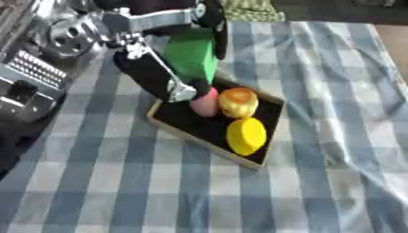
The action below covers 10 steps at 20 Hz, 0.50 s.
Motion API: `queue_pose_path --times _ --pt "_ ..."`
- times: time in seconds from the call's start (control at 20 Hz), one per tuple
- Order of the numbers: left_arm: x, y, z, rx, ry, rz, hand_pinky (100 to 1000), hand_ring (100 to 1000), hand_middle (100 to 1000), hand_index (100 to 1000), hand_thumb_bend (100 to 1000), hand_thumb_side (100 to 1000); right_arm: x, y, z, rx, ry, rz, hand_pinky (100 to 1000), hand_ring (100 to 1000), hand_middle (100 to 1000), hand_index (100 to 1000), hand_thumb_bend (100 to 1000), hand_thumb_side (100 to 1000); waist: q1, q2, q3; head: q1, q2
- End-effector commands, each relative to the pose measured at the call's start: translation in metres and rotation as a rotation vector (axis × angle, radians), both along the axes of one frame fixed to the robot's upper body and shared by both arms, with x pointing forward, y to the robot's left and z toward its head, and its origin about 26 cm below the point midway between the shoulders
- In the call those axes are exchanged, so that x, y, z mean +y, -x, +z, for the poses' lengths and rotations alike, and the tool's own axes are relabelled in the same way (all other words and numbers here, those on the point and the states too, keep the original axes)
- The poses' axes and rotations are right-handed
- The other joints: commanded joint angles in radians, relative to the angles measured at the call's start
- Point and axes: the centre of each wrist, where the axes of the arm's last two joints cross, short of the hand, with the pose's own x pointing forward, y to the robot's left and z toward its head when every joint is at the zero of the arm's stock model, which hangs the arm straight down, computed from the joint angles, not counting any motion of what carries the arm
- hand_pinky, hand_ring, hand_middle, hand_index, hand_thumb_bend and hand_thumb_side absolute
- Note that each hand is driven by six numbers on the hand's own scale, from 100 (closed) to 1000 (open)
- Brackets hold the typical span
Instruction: Pick up objects on the table and place them in the box.
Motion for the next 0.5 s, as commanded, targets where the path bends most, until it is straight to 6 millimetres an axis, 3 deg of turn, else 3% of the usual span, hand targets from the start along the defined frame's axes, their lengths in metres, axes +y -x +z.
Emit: queue_pose_path --times 0.05,0.5 --pt "-0.010 0.009 -0.004 -0.037 -0.026 -0.032 817 712 617 657 337 100 -0.001 0.003 0.007 -0.021 0.013 -0.001 800 810 630 737 100 230 0.007 -0.037 0.000 -0.015 0.003" --pt "-0.020 -0.030 -0.058 -0.059 -0.094 0.076 816 723 628 664 399 100 -0.001 0.003 0.004 -0.015 0.006 0.004 800 809 629 736 100 237 0.008 -0.036 -0.002 -0.010 0.002"
